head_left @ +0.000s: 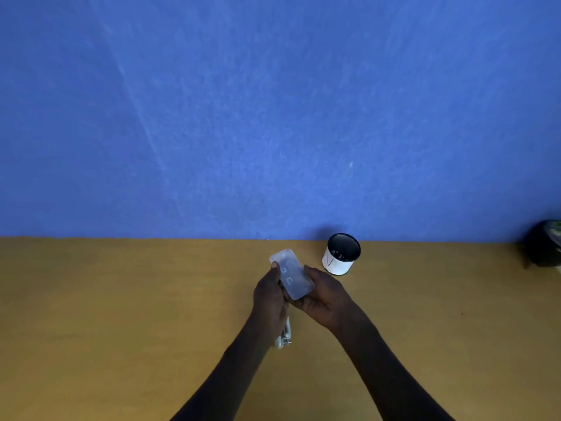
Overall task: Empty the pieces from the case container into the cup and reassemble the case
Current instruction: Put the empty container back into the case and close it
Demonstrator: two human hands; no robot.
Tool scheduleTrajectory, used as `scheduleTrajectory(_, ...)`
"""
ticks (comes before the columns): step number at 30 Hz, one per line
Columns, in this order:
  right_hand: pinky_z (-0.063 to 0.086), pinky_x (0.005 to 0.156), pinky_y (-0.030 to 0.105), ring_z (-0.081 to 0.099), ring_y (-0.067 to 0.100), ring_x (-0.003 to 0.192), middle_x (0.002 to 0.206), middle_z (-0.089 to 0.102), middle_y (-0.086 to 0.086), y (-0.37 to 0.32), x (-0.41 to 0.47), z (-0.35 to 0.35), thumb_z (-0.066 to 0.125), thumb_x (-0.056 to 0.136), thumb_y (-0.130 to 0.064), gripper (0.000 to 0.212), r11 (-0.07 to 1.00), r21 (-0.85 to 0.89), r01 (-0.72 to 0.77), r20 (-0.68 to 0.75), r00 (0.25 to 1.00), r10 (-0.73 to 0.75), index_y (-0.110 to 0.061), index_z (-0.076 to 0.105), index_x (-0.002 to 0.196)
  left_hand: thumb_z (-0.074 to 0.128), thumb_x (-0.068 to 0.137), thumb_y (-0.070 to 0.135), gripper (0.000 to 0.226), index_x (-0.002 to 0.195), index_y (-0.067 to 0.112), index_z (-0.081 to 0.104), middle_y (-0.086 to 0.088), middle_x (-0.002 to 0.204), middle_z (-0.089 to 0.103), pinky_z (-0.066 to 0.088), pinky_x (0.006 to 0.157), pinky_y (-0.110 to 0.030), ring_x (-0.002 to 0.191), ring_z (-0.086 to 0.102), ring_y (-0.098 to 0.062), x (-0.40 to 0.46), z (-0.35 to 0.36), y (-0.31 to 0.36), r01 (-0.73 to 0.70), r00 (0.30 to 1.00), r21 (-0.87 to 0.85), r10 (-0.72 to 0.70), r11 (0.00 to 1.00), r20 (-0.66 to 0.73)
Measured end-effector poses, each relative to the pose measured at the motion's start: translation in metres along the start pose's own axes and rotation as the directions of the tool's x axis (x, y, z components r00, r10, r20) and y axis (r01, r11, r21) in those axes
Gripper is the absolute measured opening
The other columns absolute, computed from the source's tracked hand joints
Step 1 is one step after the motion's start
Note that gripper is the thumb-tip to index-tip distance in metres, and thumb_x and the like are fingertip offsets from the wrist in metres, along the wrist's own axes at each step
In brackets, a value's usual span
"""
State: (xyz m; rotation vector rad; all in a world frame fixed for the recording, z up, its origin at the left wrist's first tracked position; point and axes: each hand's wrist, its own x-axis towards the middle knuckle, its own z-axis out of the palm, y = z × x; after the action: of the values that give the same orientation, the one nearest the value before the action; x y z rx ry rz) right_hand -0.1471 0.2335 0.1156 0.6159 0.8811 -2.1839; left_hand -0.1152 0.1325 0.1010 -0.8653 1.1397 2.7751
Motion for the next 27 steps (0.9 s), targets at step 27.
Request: scheduleTrajectory(27, 0.054, 0.077, 0.033, 0.063, 0.029, 0.111, 0.132, 0.061, 0.013, 0.104, 0.037, -0.064, 0.071, 0.082, -0.038, 0.067, 0.392, -0.903, -0.175, -0.354, 0.820, -0.449, -0.007, 0.052, 0.138, 0.038, 0.103, 0.031, 0.046, 0.137, 0.002, 0.047, -0.020, 0.115, 0.064, 0.049, 0.088, -0.049, 0.104, 0.062, -0.036, -0.041, -0.138, 0.044, 0.123, 0.992, -0.179, -0.123, 0.976, 0.011)
